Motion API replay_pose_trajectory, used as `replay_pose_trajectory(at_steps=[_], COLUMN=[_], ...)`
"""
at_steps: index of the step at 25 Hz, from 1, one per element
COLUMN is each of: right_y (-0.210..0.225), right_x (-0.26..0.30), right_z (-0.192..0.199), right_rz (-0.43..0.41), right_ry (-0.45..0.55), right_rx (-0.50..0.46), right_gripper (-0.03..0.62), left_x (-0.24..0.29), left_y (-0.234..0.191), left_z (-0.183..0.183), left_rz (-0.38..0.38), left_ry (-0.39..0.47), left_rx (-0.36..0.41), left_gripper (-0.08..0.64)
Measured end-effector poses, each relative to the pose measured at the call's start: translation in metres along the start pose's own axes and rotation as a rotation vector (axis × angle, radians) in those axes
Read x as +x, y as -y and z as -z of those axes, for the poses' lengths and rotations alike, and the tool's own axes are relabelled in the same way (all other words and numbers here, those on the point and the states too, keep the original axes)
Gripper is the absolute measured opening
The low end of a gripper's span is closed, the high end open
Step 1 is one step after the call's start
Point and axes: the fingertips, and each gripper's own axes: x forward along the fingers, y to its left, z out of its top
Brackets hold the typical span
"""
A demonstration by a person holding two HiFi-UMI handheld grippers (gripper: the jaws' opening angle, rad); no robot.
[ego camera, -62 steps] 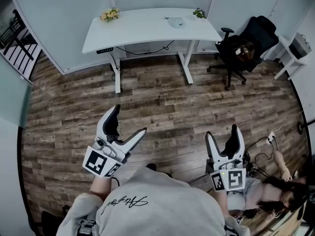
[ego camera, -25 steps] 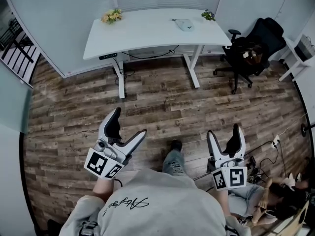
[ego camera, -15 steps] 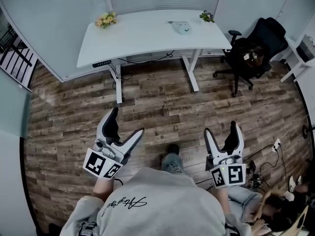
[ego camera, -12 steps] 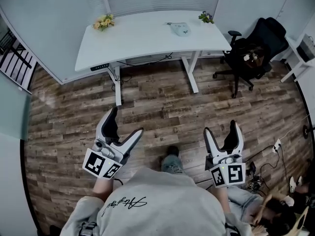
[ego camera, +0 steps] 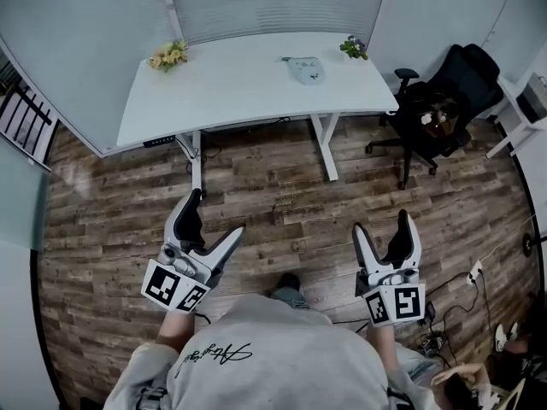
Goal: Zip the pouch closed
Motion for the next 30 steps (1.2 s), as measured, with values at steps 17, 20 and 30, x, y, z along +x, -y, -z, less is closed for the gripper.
replay_pose_trajectory(at_steps=[17,20,30], right_y=[0.079,0.079,0.068], right_x=[0.069,0.080,0.095], right_z=[0.005,0.008,0.010], right_rz=[-0.061,-0.093,-0.114], right_ry=[0.000,-0.011,-0.010], right_rx=[0.031,0.037,0.047], right_gripper=[0.399,0.397,0.393], left_x=[0.107,0.109,0.112], left_y=[-0.002,-0.005,-0.015], left_z=[0.016,0.015,0.014], left_rz=[-0.014,-0.037,-0.031], left_ry=[0.004,0.003,0.011], left_rx=[0.014,0.007,0.030], left_gripper=[0.417,0.417,0.414])
